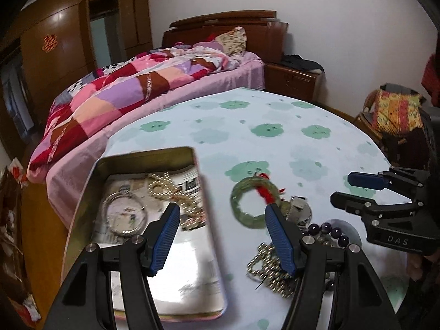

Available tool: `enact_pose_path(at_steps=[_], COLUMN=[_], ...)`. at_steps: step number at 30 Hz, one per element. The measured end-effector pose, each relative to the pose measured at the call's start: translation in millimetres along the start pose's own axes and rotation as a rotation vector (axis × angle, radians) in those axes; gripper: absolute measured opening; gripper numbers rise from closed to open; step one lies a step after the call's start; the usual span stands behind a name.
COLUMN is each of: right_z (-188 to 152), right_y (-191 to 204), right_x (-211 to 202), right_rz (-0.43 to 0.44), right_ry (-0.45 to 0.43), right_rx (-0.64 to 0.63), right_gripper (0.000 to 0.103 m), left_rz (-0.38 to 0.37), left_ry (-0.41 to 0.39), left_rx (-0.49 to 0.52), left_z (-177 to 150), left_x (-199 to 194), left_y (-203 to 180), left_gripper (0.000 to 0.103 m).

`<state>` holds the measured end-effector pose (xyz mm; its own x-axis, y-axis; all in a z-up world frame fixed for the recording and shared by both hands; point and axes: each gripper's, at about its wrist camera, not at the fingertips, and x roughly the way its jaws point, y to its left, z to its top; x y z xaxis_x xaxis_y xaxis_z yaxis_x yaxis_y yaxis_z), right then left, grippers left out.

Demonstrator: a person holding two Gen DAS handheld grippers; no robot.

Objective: Organize jewelry
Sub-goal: 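Move the left gripper to the red string by the jade bangle and grasp it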

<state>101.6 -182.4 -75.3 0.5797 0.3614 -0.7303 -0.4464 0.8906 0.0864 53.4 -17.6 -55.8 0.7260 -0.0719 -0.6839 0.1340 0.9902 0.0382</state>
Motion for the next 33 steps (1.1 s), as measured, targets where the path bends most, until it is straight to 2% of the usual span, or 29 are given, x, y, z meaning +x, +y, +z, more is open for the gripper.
enact_pose_path(at_steps=[7, 12, 14, 16, 20, 23, 25, 30, 33], right_z=[-6, -6, -6, -6, -5, -5, -5, -4, -4], right_y=[-9, -12, -13, -13, -14, -15, -14, -16, -15], right_x=[1, 3, 3, 3, 3, 3, 3, 3, 2], right_rz=[0.002, 0.002, 0.000, -0.001, -0.001, -0.003, -0.002, -0.003, -0.004], right_ry=[-0.002, -0.005, -0.005, -0.007, -0.010, -0.011, -0.011, -0.015, -0.015], right_rx=[0.026, 0.031, 0.034, 0.036, 0.038, 0.038, 0.036, 0.041, 0.043], right_gripper=[0.052, 0.052, 0.052, 0.052, 0.052, 0.052, 0.052, 0.052, 0.052], left_rz=[-0.048, -0.068, -0.067, -0.077, -0.098, -0.110, -0.128, -0.153, -0.160], left_ry=[0.037, 0.087, 0.102, 0.112, 0.148, 0.177, 0.181, 0.126, 0.066], left_rx=[0.041, 0.062, 0.064, 0.070, 0.078, 0.073, 0.059, 0.033, 0.014], left_z=[10, 13, 13, 13, 10, 7, 6, 11, 16], left_x=[22, 43, 50, 53, 62, 70, 70, 50, 29], left_y=[-21, -32, -35, -39, -43, -42, -40, -34, -28], left_gripper=[0.063, 0.040, 0.038, 0.029, 0.028, 0.021, 0.007, 0.007, 0.007])
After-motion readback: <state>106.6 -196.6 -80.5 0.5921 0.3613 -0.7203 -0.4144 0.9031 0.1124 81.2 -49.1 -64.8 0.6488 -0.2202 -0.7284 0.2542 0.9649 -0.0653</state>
